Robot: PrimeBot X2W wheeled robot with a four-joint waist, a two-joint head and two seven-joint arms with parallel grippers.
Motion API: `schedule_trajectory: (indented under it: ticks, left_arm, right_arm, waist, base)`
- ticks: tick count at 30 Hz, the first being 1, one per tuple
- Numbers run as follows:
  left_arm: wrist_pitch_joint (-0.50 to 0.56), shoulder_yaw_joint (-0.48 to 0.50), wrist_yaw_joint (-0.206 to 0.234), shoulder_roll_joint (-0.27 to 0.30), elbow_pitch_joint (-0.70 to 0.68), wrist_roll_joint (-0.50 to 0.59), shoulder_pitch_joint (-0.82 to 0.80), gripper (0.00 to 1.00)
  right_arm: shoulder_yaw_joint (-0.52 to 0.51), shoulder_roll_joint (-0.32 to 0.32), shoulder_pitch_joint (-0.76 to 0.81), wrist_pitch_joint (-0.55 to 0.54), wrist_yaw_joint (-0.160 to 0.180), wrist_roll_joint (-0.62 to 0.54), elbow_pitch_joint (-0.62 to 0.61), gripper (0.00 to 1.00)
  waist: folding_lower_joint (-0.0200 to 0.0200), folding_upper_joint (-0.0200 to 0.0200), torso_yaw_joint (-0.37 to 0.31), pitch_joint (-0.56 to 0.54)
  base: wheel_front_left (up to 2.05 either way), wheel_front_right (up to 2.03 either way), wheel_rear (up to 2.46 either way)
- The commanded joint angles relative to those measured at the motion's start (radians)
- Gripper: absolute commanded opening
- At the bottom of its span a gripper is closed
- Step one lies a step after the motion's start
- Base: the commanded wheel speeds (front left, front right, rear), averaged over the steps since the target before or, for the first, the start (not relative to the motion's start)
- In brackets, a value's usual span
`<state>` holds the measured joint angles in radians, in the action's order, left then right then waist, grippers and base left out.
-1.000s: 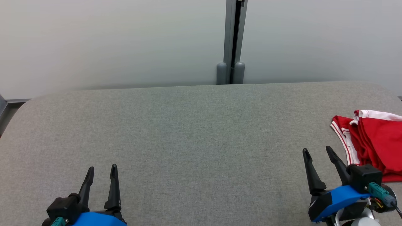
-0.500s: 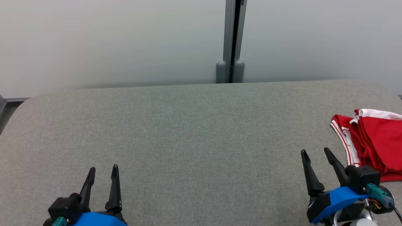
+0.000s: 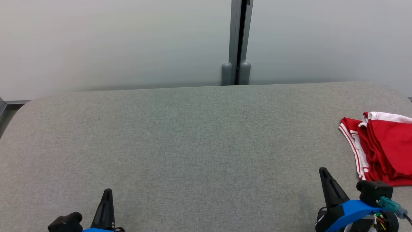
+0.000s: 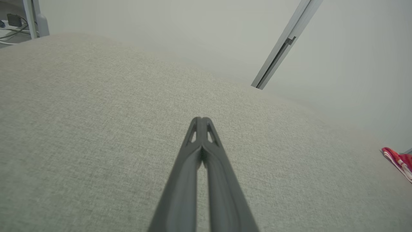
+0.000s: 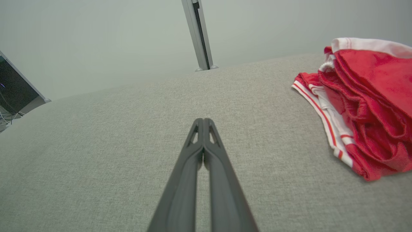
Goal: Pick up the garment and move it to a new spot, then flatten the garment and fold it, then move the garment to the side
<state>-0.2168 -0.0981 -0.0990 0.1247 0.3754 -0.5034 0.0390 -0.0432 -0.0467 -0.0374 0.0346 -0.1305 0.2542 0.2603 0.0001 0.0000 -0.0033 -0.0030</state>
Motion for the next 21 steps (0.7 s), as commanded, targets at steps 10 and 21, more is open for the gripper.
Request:
schedule_trajectory:
  ticks: [10, 21]
  left_arm:
    - [0.048, 0.040, -0.007, -0.006, -0.037, -0.167, -0.046, 0.00]
    - [0.092, 0.067, -0.012, -0.017, -0.053, -0.316, -0.064, 0.00]
  right_arm:
    - [-0.012, -0.003, -0.026, -0.022, 0.000, 0.208, -0.020, 0.00]
    - [-0.021, -0.003, -0.035, -0.042, 0.000, 0.389, -0.021, 0.00]
  waist:
    - [0.0000, 0.0000, 0.000, 0.001]
    - [0.0000, 0.0000, 0.001, 0.001]
  base:
    - [0.00, 0.00, 0.00]
    - [0.00, 0.00, 0.00]
